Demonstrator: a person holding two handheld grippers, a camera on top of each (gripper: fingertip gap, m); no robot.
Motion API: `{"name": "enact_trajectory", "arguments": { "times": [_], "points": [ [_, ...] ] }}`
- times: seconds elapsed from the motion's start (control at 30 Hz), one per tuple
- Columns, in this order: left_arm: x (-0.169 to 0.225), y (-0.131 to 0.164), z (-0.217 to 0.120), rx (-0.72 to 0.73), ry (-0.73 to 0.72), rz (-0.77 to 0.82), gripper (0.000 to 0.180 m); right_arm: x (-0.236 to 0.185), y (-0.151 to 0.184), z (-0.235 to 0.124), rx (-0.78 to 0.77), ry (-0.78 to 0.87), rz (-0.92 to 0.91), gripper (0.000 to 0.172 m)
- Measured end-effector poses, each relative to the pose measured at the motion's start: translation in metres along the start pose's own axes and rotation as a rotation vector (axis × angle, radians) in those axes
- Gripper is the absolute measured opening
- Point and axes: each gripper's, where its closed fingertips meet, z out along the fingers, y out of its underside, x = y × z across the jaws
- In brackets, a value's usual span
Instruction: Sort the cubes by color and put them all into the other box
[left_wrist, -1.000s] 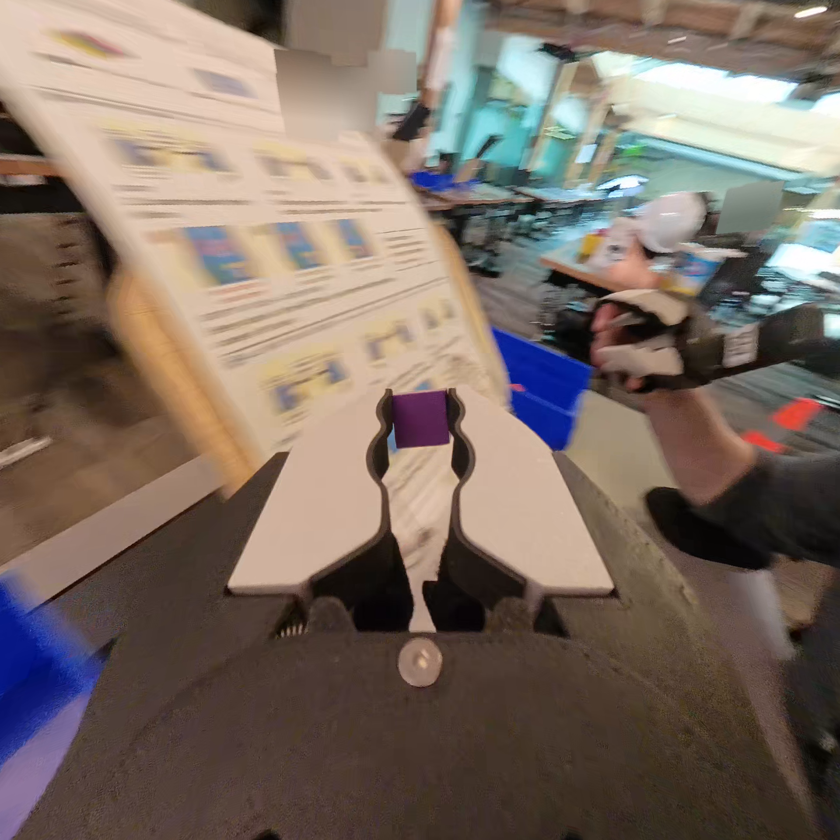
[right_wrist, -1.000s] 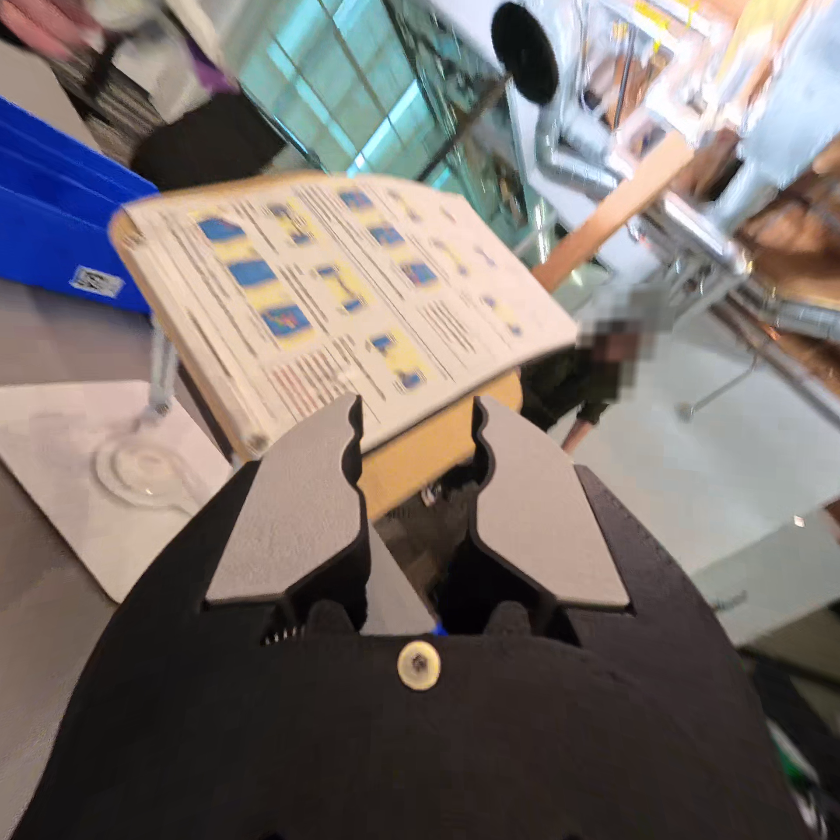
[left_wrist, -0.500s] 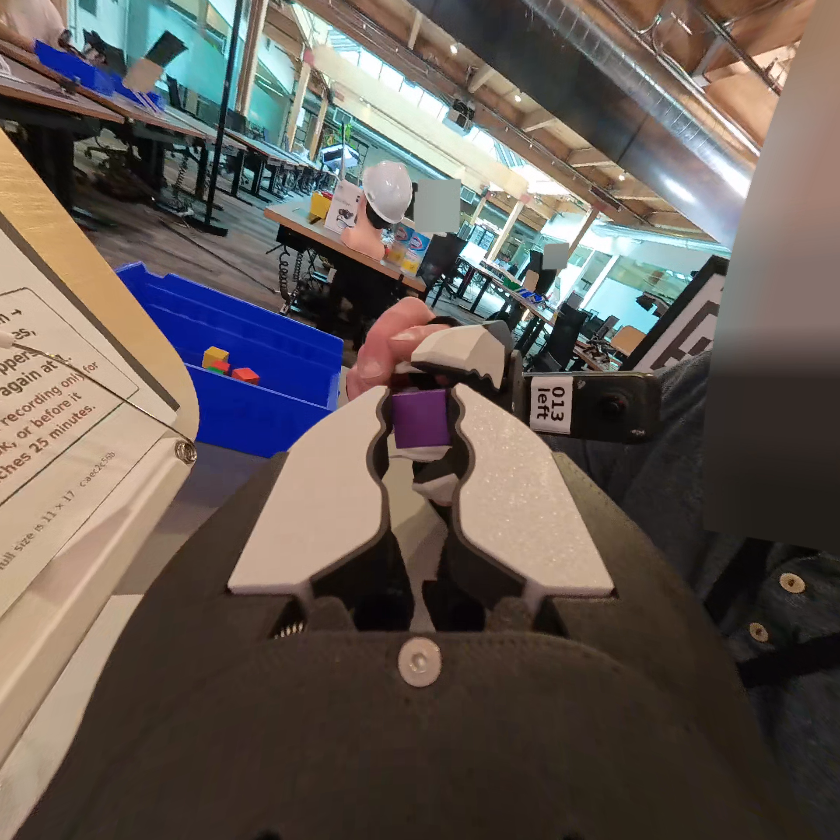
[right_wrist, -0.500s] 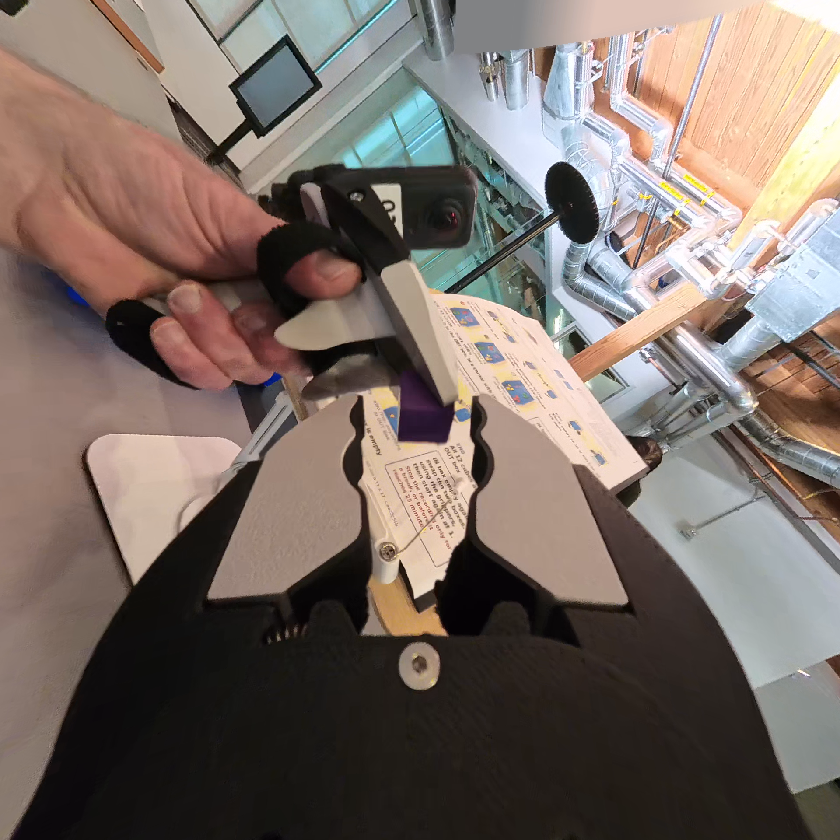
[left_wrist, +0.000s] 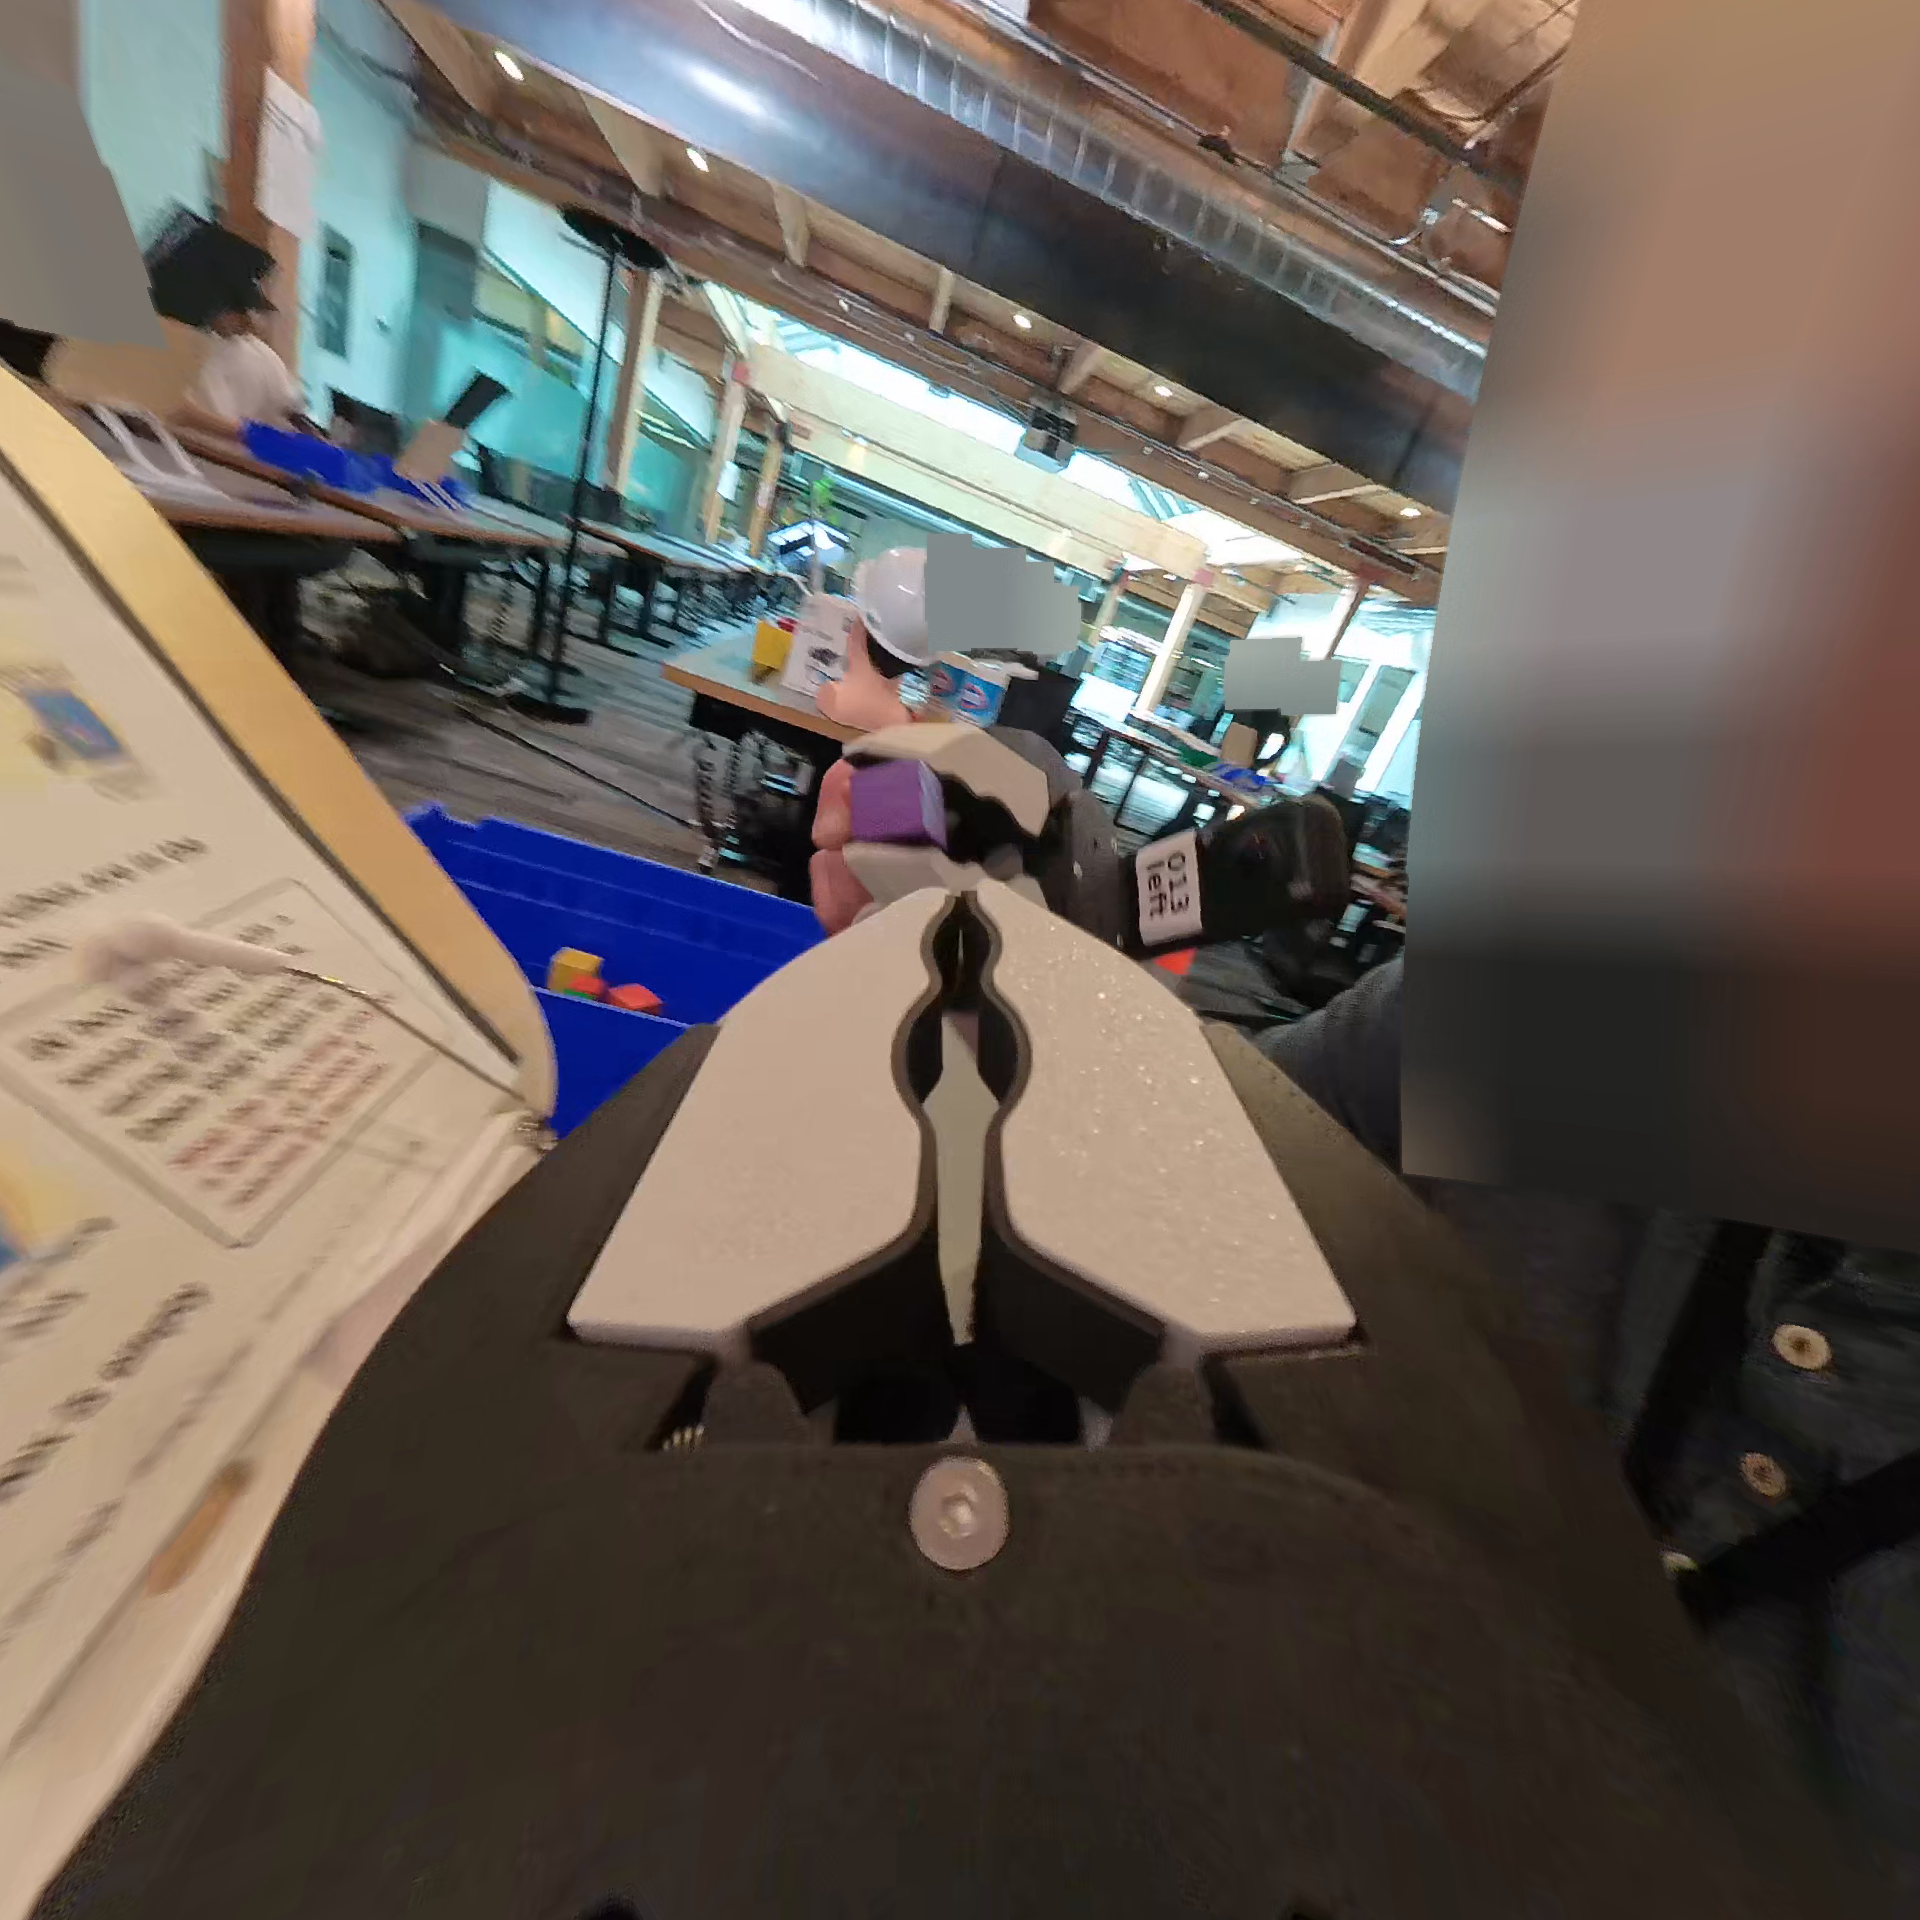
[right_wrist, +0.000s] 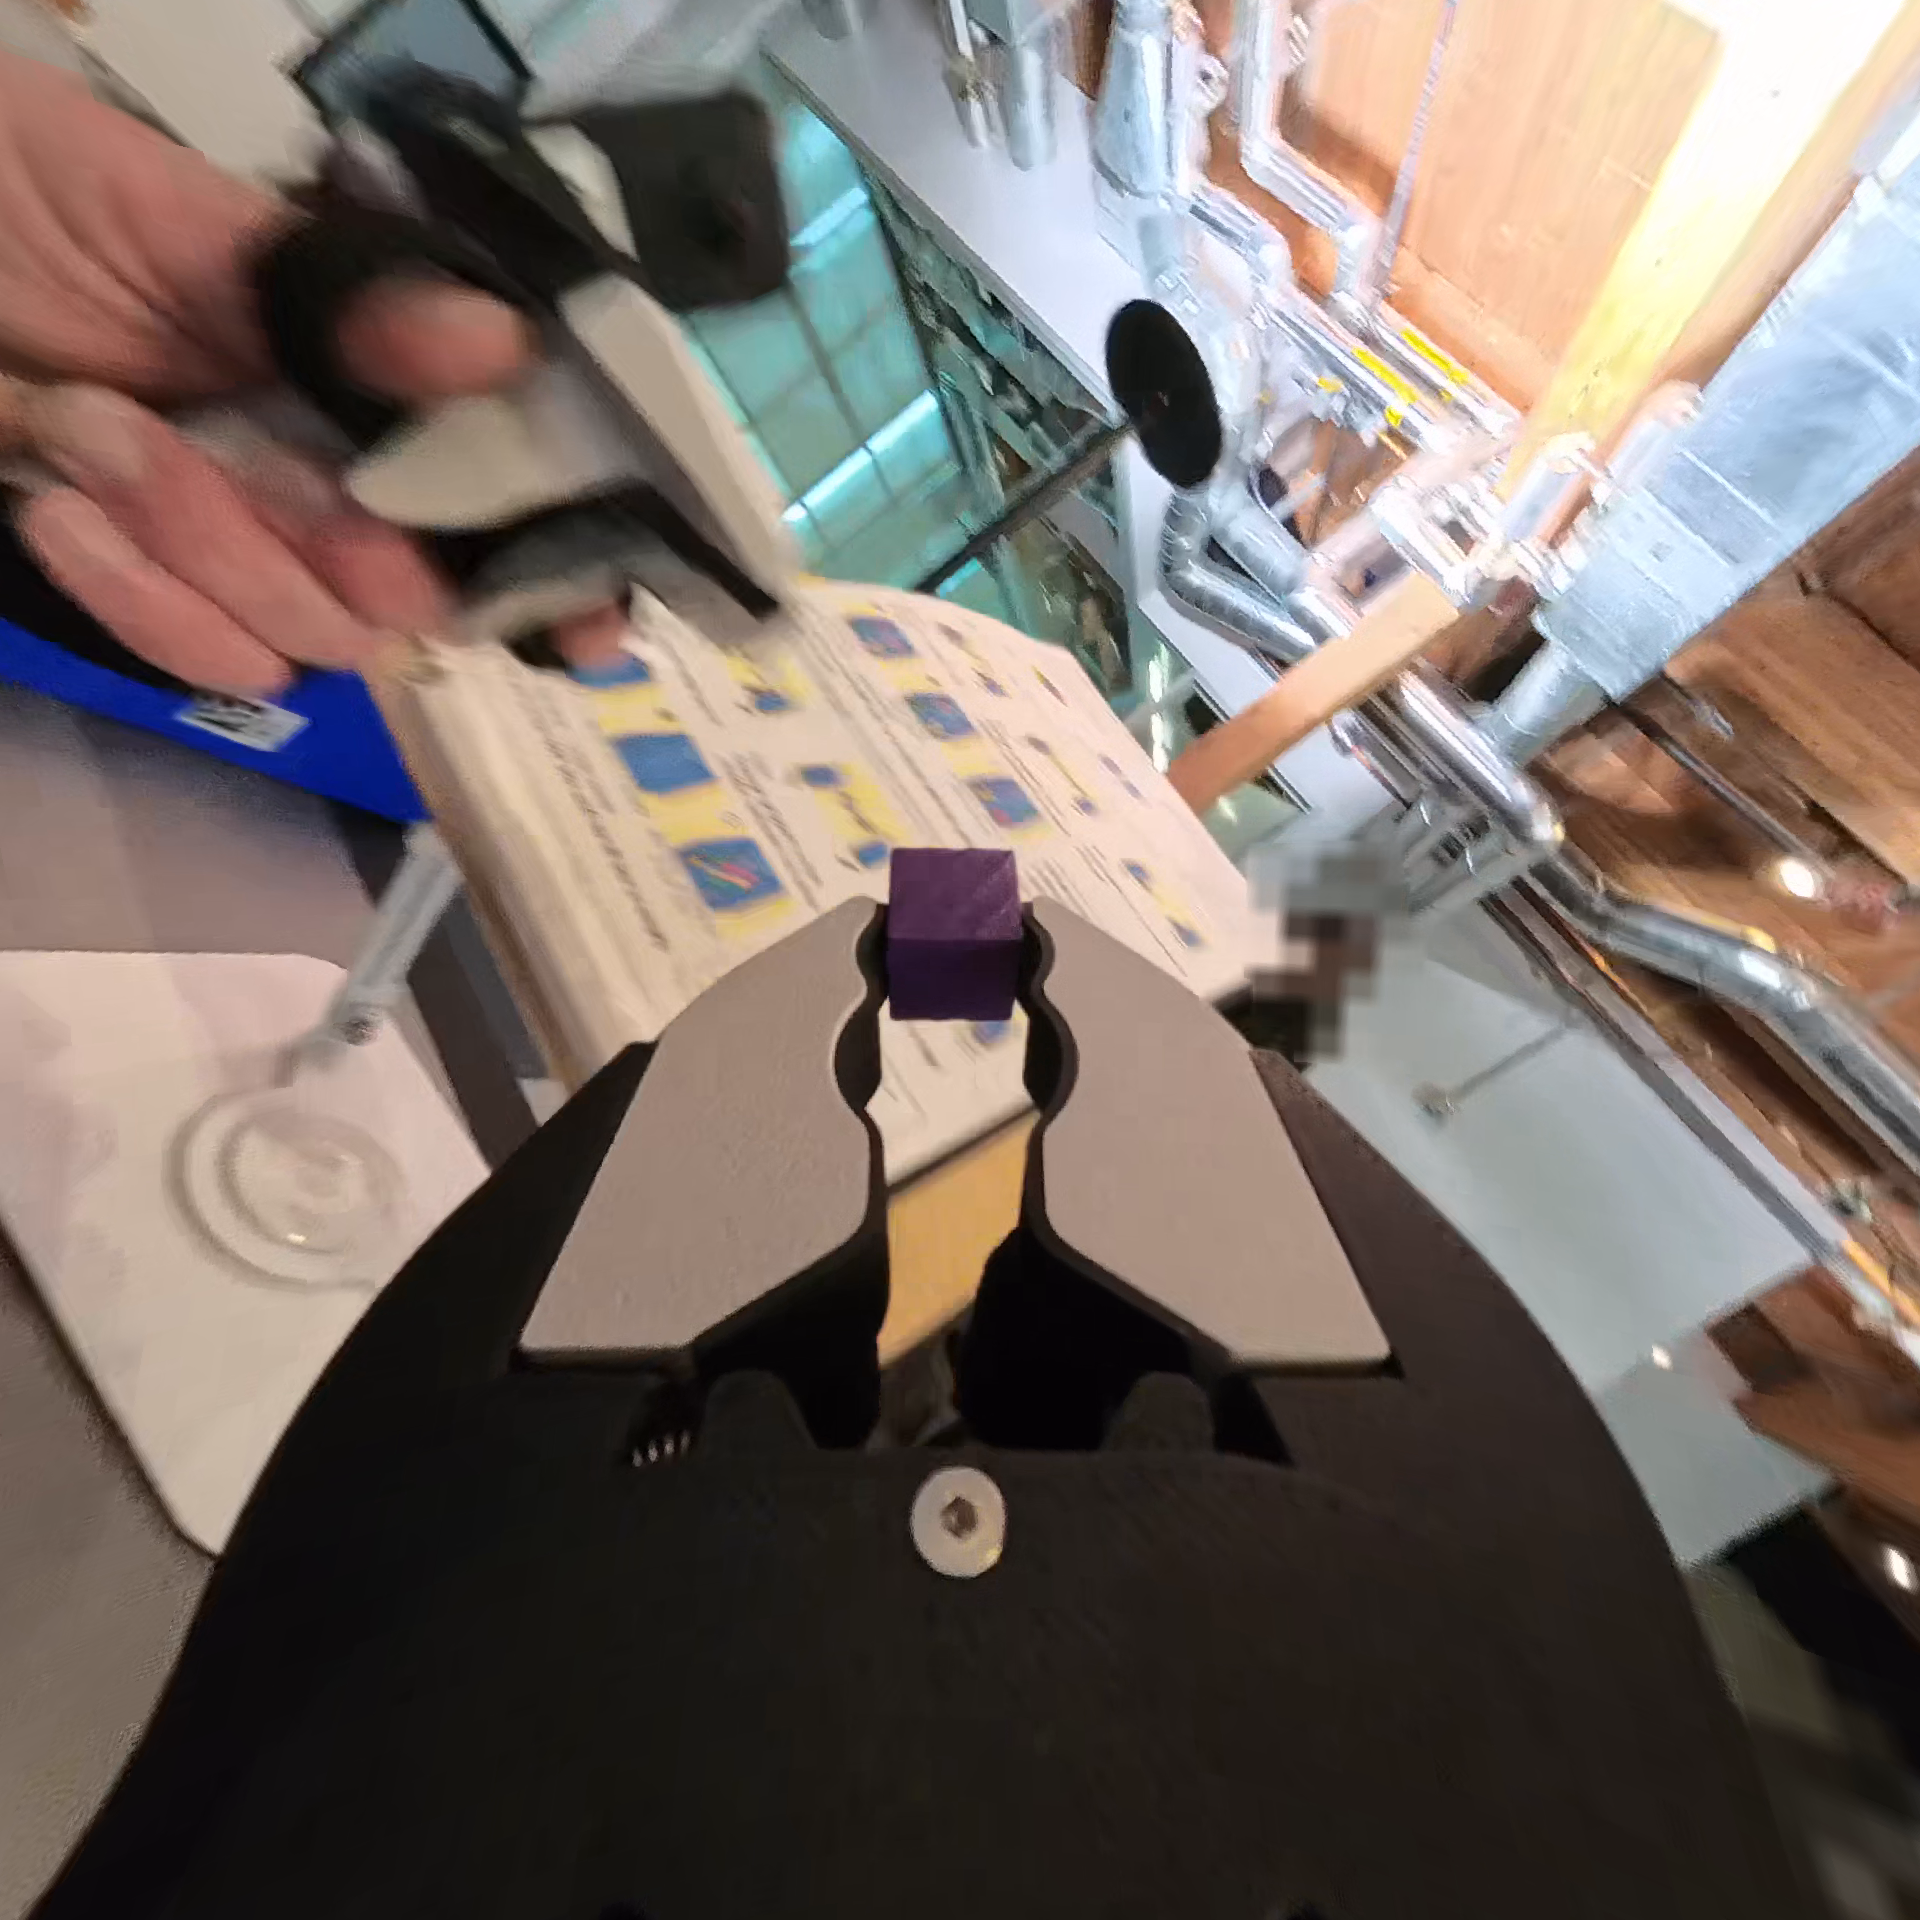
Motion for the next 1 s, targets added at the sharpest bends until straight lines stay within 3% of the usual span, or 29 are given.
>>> {"name": "enact_trajectory", "arguments": {
  "times": [0.13, 0.23, 0.33, 0.43, 0.47, 0.5, 0.57, 0.73, 0.87, 1.0],
  "points": [
    [-0.012, -0.022, -0.027, 0.019, -0.134, 0.115, 0.0, 0.075, 0.093, -0.025, -0.262, 0.113, 0.114, 0.023],
    [-0.019, -0.033, -0.043, 0.035, -0.191, 0.144, 0.0, 0.092, 0.185, -0.057, -0.525, 0.092, 0.263, 0.023],
    [-0.025, -0.036, -0.051, 0.04, -0.203, 0.135, 0.0, 0.075, 0.265, -0.088, -0.748, 0.02, 0.396, 0.023],
    [-0.029, -0.032, -0.052, 0.012, -0.21, 0.14, 0.0, 0.048, 0.32, -0.111, -0.905, -0.031, 0.498, 0.025],
    [-0.03, -0.031, -0.052, 0.003, -0.216, 0.147, 0.0, 0.04, 0.334, -0.118, -0.96, -0.041, 0.519, 0.033],
    [-0.032, -0.03, -0.052, -0.006, -0.219, 0.151, 0.0, 0.035, 0.344, -0.123, -0.999, -0.042, 0.522, 0.042],
    [-0.035, -0.028, -0.053, -0.016, -0.226, 0.156, 0.0, 0.034, 0.353, -0.13, -1.038, -0.042, 0.494, 0.044],
    [-0.053, -0.036, -0.077, -0.034, -0.339, 0.188, 0.0, 0.061, 0.334, -0.122, -0.94, 0.058, 0.513, 0.034],
    [-0.083, -0.053, -0.132, -0.083, -0.575, 0.245, 0.003, 0.072, 0.323, -0.118, -0.915, 0.088, 0.454, 0.029],
    [-0.111, -0.073, -0.214, -0.084, -0.867, 0.26, 0.012, 0.069, 0.316, -0.109, -0.886, 0.084, 0.444, 0.026]
  ]
}}
